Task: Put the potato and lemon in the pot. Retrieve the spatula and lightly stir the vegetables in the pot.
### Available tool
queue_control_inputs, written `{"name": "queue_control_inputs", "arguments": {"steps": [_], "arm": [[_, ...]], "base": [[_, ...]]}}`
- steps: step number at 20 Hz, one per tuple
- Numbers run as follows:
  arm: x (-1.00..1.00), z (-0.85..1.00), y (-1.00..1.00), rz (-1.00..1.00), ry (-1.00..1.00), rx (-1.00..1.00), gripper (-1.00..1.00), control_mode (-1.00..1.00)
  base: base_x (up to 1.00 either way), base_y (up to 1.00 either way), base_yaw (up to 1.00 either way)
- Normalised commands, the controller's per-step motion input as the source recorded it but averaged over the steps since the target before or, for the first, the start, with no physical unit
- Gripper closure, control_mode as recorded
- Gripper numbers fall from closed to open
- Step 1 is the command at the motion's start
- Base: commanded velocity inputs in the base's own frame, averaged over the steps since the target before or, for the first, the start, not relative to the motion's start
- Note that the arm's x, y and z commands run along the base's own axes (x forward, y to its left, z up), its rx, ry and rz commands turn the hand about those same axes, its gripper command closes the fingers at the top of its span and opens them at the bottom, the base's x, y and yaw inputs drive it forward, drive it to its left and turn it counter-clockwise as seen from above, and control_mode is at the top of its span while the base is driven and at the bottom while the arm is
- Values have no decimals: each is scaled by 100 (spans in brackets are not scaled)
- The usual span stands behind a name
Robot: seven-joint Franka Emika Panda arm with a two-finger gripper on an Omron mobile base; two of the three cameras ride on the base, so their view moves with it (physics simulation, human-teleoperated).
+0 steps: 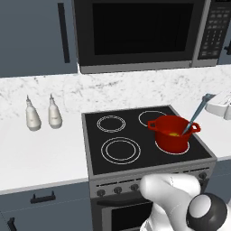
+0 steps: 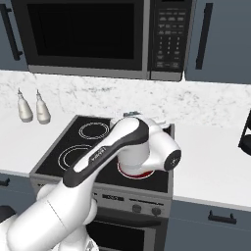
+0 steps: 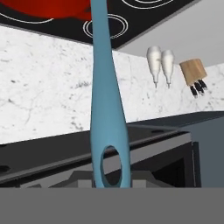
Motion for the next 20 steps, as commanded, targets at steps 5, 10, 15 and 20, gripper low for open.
{"name": "queue_control_inputs", "arguments": {"steps": [5,10,15,20], "arm": [[15,0,-28,0,0,0,100,-100],[22,0,-7,0,0,-1,100,-100],[24,-14,10,0,0,-7,100,-100],[14,-19,21,0,1,-10,100,-100]], "base": [[0,0,0],[0,0,0],[0,0,0],[0,0,0]]}}
